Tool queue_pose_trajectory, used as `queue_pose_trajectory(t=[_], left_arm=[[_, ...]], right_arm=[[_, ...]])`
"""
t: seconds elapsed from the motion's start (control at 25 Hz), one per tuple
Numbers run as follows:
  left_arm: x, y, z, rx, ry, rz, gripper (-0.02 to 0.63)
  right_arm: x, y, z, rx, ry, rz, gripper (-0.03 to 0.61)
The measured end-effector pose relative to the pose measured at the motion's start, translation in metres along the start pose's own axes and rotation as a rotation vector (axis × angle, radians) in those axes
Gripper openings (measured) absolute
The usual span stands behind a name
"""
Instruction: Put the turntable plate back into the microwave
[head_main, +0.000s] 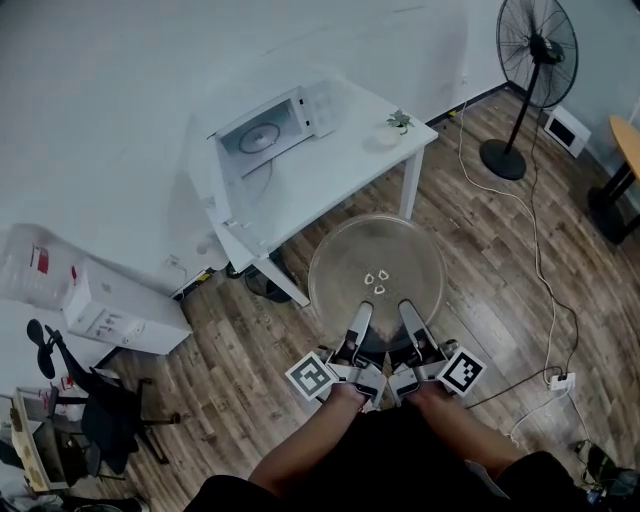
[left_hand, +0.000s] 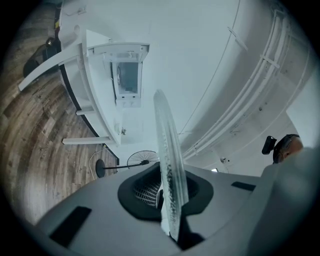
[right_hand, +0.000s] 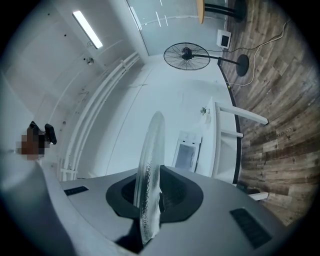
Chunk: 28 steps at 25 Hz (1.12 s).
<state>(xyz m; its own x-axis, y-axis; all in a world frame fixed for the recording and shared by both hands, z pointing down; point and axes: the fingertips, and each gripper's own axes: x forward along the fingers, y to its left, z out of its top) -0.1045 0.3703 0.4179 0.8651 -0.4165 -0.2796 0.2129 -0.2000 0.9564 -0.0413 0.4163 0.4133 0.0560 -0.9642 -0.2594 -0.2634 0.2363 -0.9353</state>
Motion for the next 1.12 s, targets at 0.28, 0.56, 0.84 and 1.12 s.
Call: queue_pose_trajectory(t=[0.28,0.56,0.84,1.12], left_arm=[[0.025,0.009,0.030,0.011,-0.014,0.000,0.041],[0.080,0.043,0.063,0.003,-0.078,0.035,0.041],[0.139,0.069,0.092,0.018,-0.142,0.063,0.041],[0.177,0.086,0.112,0.028,-0.216,0.097,0.041]], right_arm=[[0.039,-0.011,0.006,0.011,0.011,0.003,0.052],[0.100,-0.049,0.035,0.041,0.072,-0.006,0.052],[0.159,-0.084,0.071,0.071,0.141,-0.021,0.052],[0.200,-0.105,0.093,0.115,0.213,-0.021,0.052]])
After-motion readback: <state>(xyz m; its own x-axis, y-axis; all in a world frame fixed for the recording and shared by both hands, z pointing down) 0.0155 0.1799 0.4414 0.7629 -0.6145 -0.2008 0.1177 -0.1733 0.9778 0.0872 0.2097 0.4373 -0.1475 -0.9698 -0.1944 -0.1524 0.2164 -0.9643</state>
